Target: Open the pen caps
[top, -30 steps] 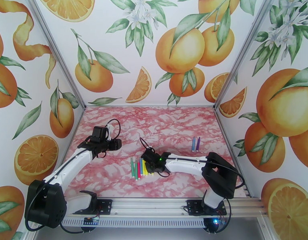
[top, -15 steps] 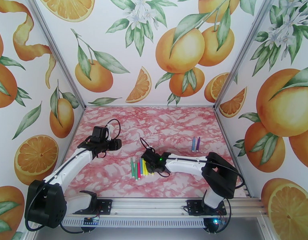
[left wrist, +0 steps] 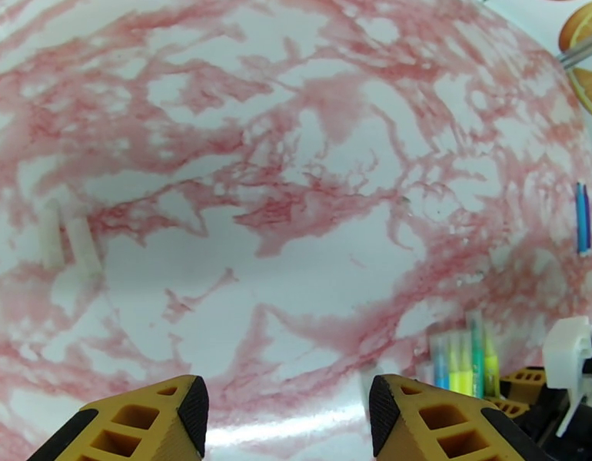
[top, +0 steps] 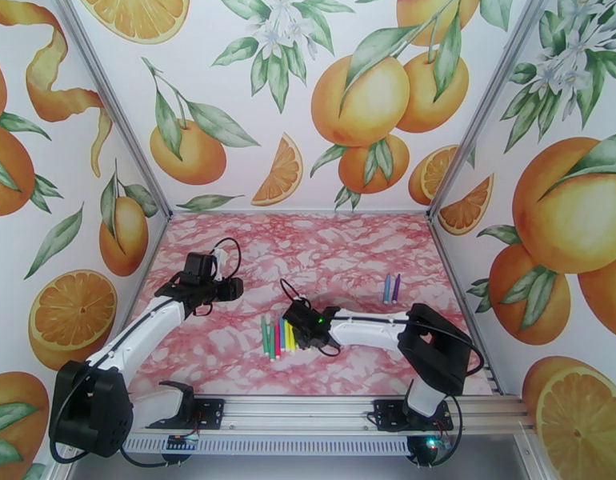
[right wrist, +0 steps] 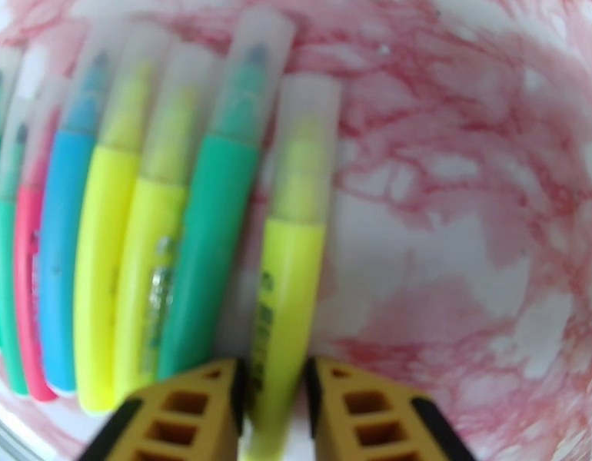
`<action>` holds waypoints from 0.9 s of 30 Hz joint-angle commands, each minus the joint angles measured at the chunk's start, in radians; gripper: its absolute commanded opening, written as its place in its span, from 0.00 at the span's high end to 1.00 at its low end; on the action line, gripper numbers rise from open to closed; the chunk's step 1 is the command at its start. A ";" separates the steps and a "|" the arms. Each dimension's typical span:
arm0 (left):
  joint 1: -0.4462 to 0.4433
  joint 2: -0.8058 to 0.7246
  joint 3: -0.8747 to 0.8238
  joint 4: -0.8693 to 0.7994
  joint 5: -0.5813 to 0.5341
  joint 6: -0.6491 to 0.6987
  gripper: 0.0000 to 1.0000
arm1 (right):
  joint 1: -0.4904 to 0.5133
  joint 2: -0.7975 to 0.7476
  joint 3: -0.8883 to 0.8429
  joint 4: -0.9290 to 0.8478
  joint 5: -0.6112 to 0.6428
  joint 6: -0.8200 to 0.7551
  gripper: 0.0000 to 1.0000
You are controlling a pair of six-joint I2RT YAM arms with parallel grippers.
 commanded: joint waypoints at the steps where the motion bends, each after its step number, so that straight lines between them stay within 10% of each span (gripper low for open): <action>1: -0.005 -0.030 -0.006 0.022 0.015 -0.001 0.40 | 0.003 0.045 0.019 -0.003 0.024 0.006 0.73; 18: -0.004 -0.056 -0.012 0.036 0.113 -0.024 0.40 | -0.001 -0.053 -0.005 -0.018 0.129 -0.003 0.89; 27: -0.004 -0.055 -0.053 0.173 0.379 -0.113 0.40 | 0.012 -0.222 -0.122 0.204 0.114 -0.043 0.97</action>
